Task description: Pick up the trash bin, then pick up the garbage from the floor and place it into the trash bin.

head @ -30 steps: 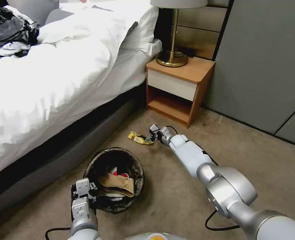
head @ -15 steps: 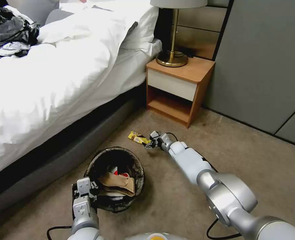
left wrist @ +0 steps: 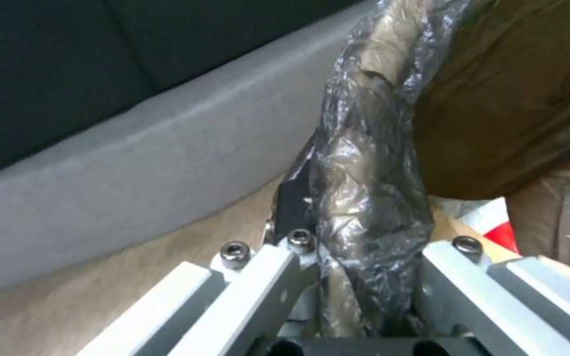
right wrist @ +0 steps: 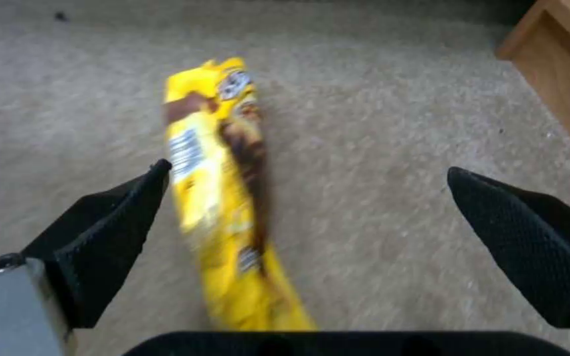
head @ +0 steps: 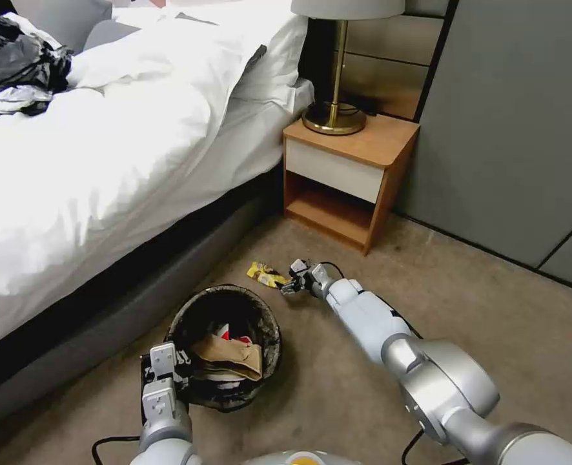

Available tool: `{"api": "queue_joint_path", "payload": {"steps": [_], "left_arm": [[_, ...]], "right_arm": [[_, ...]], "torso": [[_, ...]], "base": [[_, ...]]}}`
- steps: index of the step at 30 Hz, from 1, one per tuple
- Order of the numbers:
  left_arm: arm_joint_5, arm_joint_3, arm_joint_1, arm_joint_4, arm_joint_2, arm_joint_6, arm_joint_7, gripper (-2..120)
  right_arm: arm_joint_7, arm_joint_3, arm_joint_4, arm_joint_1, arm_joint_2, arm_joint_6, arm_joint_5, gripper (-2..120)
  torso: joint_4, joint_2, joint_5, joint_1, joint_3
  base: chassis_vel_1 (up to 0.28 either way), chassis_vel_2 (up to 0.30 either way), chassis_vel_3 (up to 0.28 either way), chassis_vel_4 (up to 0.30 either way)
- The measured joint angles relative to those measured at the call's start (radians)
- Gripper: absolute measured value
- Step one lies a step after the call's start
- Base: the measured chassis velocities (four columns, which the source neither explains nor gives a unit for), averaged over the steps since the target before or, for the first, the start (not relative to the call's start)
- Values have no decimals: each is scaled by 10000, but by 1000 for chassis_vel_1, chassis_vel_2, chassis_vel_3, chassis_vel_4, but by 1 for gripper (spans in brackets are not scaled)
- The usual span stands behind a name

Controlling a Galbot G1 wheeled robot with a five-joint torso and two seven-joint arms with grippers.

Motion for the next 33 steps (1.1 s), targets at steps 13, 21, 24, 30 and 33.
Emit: {"api": "queue_joint_path", "payload": {"steps": [13, 21, 24, 30, 33], "left_arm": [[-19, 0, -30, 14, 2, 17, -3, 0], [-15, 15, -23, 17, -8, 19, -11, 0], [-11, 16, -19, 17, -8, 22, -12, 0], [120, 73, 68, -3, -94, 19, -21, 0], [133, 78, 84, -34, -103, 19, -20, 0]], "right_arm": [[-3, -61, 59, -71, 3, 220, 71, 100], [70, -171, 245, -216, 2, 308, 149, 100], [108, -193, 288, -227, 3, 310, 167, 100], [515, -301, 428, -166, 2, -276, 472, 100], [655, -325, 469, -167, 2, -595, 685, 100]], "torso": [[3, 0, 2, -1, -1], [3, 0, 2, 0, -1], [3, 0, 2, 0, -1], [3, 0, 2, 0, -1], [2, 0, 2, 0, -1]], "base": [[-25, 32, 15, -32], [0, 0, 0, 0], [0, 0, 0, 0], [0, 0, 0, 0], [0, 0, 0, 0]]}}
